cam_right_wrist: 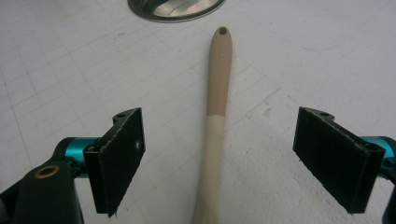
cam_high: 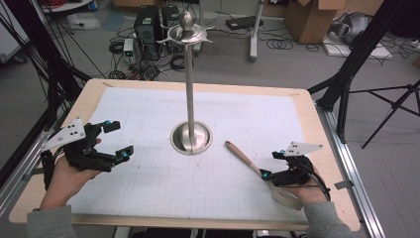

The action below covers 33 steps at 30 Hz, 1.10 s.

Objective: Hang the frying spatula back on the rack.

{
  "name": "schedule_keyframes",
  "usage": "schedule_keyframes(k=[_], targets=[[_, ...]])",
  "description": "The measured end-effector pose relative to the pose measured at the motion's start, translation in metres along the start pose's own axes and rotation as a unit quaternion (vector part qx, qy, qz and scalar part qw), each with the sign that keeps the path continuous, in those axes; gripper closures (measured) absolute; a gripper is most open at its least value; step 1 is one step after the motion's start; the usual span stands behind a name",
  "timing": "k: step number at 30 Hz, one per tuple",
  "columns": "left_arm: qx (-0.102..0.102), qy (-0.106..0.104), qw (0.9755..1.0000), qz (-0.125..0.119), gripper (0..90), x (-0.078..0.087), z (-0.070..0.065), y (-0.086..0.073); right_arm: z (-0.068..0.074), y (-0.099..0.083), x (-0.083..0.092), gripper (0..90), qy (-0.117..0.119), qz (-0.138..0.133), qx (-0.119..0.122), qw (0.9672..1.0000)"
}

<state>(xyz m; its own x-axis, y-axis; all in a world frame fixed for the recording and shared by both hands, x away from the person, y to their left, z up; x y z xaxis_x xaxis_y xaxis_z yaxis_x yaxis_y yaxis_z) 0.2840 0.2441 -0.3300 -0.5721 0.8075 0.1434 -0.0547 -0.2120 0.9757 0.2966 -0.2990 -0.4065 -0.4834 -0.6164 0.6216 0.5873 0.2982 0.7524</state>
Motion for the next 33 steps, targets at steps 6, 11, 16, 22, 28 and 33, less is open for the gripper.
schedule_keyframes(k=[6, 11, 16, 22, 28, 33], targets=[[0.005, -0.002, 1.0, 0.005, 6.3, -0.004, 0.003, -0.004, 0.0, -0.002, -0.006, 15.8, -0.004, 0.026, 0.01, 0.9996], [0.003, -0.002, 1.0, 0.005, 6.3, -0.004, 0.002, -0.004, 0.001, -0.004, -0.012, 16.3, -0.012, 0.049, 0.025, 0.9984], [0.003, -0.002, 1.0, 0.008, 6.3, -0.006, 0.002, -0.004, 0.001, -0.005, -0.016, 19.5, -0.011, 0.069, 0.036, 0.9969], [0.002, -0.003, 0.9999, 0.01, 6.3, -0.006, 0.0, -0.004, 0.0, -0.006, -0.019, 23.3, -0.006, 0.087, 0.037, 0.9955], [0.002, 0.002, 0.9999, 0.01, 6.3, -0.003, 0.001, -0.004, -0.002, -0.007, -0.025, 30.8, -0.008, 0.108, 0.028, 0.9937], [0.002, 0.002, 0.9999, 0.01, 6.3, -0.003, 0.0, -0.004, -0.003, -0.008, -0.025, 36.7, -0.005, 0.116, 0.013, 0.9931]])
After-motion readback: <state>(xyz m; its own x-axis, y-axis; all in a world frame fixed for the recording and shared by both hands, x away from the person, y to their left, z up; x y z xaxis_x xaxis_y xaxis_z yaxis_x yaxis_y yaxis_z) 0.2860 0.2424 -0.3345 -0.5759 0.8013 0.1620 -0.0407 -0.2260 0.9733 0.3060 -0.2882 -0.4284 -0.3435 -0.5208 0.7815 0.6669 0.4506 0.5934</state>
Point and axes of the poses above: each handheld gripper's, and its own axes: x roughly backward along the jaws, y roughly out of its top, z roughly to its left, the point moved 1 cm from there along -x, roughly forward along the jaws, and after that the axes turned 12 degrees about -x, right-handed, at the moved point
